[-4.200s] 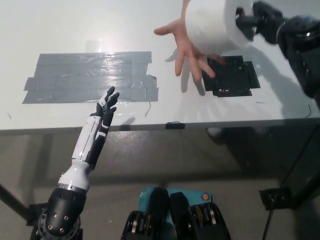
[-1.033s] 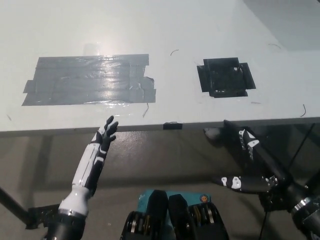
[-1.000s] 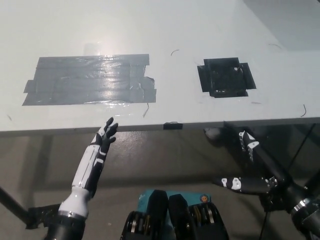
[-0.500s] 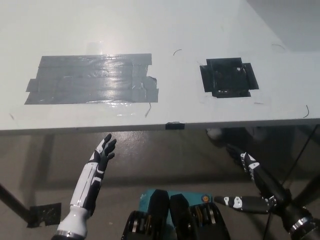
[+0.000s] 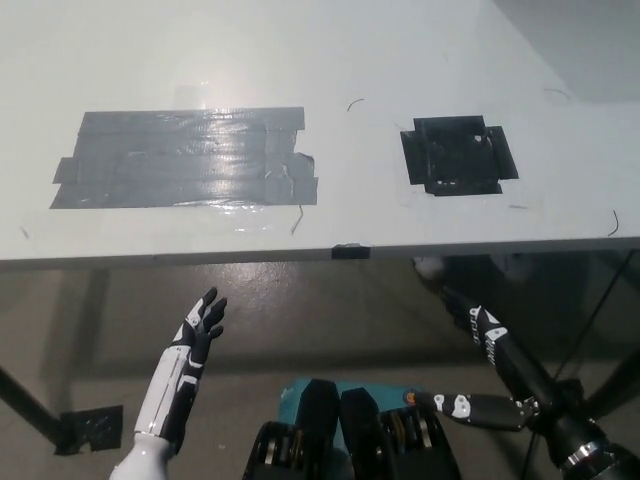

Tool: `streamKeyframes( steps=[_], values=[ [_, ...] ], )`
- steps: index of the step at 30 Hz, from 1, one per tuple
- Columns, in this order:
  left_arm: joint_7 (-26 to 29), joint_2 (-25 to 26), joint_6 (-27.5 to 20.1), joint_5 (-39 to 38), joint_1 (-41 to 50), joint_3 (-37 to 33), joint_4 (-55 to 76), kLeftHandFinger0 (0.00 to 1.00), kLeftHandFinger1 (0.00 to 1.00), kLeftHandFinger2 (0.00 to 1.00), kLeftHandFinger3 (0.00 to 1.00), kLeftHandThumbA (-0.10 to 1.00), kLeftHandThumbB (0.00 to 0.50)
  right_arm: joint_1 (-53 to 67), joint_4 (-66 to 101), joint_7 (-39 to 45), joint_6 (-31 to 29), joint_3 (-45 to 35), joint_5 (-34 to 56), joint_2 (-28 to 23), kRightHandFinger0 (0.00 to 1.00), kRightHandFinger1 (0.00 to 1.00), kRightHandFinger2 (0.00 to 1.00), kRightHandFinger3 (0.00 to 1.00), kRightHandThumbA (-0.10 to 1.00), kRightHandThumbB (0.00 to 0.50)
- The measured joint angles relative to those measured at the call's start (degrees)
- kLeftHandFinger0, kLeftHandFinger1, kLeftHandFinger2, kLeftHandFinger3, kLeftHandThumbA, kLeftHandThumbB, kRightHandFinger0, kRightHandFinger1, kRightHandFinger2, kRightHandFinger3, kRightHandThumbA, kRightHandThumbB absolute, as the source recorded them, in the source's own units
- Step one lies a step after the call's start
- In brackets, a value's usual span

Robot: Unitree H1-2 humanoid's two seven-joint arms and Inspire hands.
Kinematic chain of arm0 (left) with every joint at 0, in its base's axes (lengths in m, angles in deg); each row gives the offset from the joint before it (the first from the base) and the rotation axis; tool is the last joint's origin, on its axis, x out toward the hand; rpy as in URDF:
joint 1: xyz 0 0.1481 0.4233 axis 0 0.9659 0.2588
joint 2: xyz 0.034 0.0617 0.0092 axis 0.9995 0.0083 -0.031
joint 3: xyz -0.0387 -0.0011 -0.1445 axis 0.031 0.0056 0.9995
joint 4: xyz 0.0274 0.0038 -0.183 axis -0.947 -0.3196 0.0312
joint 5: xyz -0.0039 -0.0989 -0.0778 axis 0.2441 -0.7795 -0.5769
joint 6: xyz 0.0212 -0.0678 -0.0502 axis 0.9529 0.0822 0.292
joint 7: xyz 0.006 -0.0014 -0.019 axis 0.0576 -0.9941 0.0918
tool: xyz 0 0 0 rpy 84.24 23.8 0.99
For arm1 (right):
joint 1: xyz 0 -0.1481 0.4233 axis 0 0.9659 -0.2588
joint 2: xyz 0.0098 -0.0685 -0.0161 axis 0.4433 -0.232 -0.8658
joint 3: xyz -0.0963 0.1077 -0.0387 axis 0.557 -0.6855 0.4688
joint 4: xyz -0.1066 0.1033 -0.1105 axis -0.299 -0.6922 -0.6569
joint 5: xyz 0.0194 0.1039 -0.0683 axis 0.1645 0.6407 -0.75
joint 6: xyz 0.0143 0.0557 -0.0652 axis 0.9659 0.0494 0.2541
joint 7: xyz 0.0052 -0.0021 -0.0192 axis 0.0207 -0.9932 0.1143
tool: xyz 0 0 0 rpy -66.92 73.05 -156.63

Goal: A toilet paper roll is kept on the black spot on the desk infront of the robot and the robot inserts its right thumb into the hole in the centre to grab the roll. Then it passes the roll to a person.

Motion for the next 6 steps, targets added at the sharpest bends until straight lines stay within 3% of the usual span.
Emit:
streamKeyframes(
  steps=[6],
  values=[
    [-0.01, -0.02, 0.0, -0.1, -0.06, 0.14, 0.0, 1.0, 1.0, 1.0, 1.0, 1.0, 0.134, -0.41, -0.79, -0.6, -1.32, -0.39, 0.02, 0.33, 1.0, 1.0, 1.0, 1.0, 1.0, 0.325]
  ],
)
